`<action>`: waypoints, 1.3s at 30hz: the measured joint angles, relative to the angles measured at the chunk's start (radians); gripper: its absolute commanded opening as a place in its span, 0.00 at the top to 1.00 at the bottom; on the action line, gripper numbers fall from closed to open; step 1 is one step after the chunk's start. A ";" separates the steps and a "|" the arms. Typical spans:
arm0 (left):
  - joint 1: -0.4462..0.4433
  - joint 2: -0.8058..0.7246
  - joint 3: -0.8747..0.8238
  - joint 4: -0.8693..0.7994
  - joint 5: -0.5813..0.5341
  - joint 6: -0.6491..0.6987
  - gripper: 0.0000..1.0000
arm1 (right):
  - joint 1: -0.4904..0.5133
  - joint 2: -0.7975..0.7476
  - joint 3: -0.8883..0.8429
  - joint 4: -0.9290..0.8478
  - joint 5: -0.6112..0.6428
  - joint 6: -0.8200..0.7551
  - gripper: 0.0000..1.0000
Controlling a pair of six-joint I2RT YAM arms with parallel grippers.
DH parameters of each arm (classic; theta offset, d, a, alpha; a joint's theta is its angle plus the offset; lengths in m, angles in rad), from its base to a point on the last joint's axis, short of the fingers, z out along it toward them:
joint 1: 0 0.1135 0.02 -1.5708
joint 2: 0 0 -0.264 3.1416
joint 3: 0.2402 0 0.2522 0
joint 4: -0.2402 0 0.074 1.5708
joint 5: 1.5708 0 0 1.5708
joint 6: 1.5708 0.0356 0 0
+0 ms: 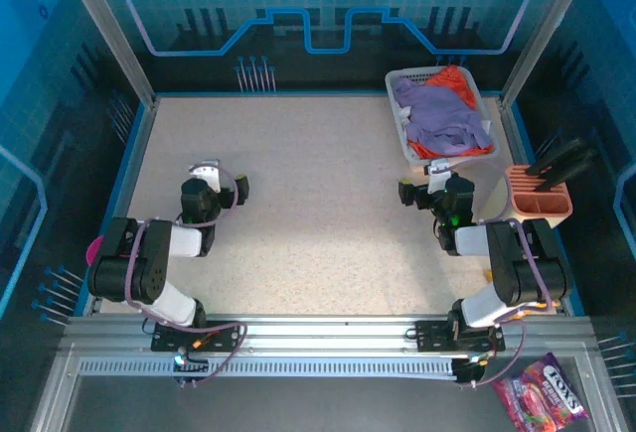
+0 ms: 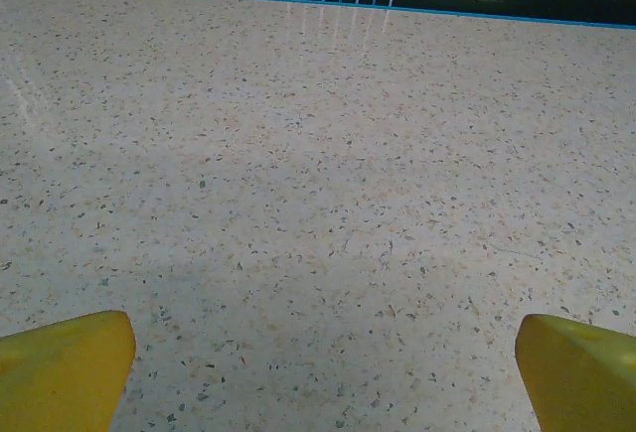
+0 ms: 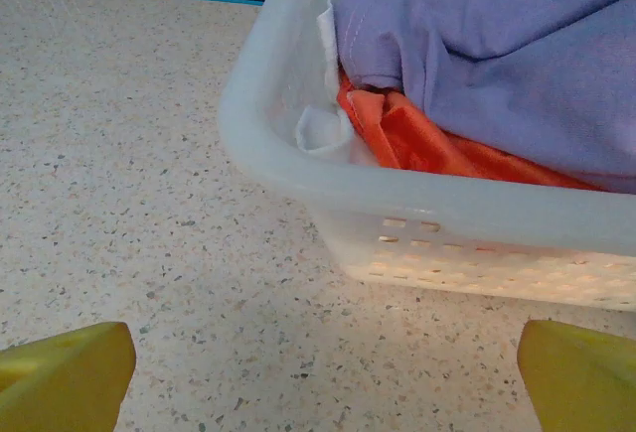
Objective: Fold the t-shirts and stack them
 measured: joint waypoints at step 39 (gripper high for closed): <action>-0.020 -0.282 0.182 -0.432 -0.090 -0.126 0.01 | 0.224 -0.204 0.221 -0.338 0.399 -0.057 0.01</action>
